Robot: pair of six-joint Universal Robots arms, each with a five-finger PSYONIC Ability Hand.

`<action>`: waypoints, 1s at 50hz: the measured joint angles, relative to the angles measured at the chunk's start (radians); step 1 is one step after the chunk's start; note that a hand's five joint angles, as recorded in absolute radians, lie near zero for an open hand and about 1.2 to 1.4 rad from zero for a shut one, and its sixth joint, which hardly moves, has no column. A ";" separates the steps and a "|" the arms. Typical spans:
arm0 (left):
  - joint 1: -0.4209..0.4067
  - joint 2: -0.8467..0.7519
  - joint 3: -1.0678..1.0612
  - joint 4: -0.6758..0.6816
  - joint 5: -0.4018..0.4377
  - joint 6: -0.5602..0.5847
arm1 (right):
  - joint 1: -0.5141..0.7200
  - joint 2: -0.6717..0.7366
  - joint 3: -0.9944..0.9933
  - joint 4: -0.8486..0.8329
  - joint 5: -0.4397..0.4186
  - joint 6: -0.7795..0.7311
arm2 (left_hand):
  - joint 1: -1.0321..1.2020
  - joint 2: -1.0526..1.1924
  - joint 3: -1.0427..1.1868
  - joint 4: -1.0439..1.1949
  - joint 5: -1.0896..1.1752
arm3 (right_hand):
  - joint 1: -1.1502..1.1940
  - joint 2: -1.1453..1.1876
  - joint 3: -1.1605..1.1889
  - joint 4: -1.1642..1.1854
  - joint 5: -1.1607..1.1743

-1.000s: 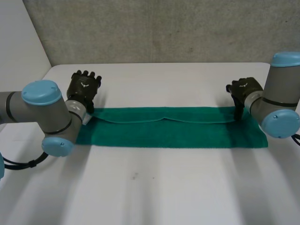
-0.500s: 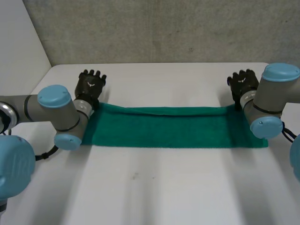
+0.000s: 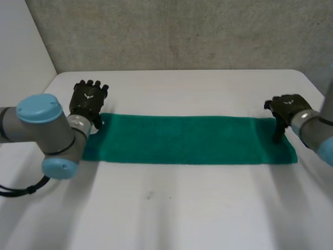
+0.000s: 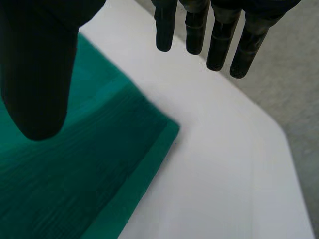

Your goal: Fold the towel.

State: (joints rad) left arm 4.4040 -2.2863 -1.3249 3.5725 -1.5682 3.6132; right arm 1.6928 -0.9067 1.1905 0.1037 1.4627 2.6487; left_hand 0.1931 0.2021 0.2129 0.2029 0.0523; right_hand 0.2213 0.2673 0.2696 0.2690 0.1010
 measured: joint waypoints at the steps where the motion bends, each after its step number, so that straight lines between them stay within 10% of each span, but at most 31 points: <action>1: 0.000 0.016 -0.022 -0.001 0.000 -0.007 | -0.010 -0.017 0.028 0.002 -0.012 -0.001 | 0.000 0.000 0.000 0.000 0.000 | 0.000 0.003 0.003 0.004 0.001; 19: 0.003 0.235 -0.271 -0.074 0.007 -0.168 | -0.130 -0.080 0.255 -0.025 -0.105 -0.009 | 0.000 0.000 0.000 0.000 0.000 | 0.193 0.215 0.213 0.216 0.187; 26: 0.004 0.239 -0.298 -0.073 0.009 -0.170 | -0.150 -0.048 0.252 -0.090 -0.102 -0.003 | 0.000 0.000 0.000 0.000 0.000 | 0.763 0.906 0.896 0.902 0.871; 42: 0.024 0.271 -0.328 -0.073 0.009 -0.168 | -0.311 -0.043 0.233 -0.129 -0.067 -0.051 | 0.000 0.000 0.000 0.000 0.000 | 0.681 0.793 0.801 0.804 0.798; 50: 0.029 0.296 -0.371 -0.073 0.010 -0.172 | -0.344 -0.104 0.336 -0.118 -0.344 -0.048 | 0.000 0.000 0.000 0.000 0.000 | 0.364 0.411 0.401 0.401 0.408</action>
State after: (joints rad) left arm 4.4327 -1.9898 -1.6955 3.4997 -1.5579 3.4411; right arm 1.3491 -1.0104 1.5263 -0.0147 1.1184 2.6011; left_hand 0.1930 0.2019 0.2125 0.2029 0.0525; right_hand 0.5856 0.6784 0.6707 0.6703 0.5094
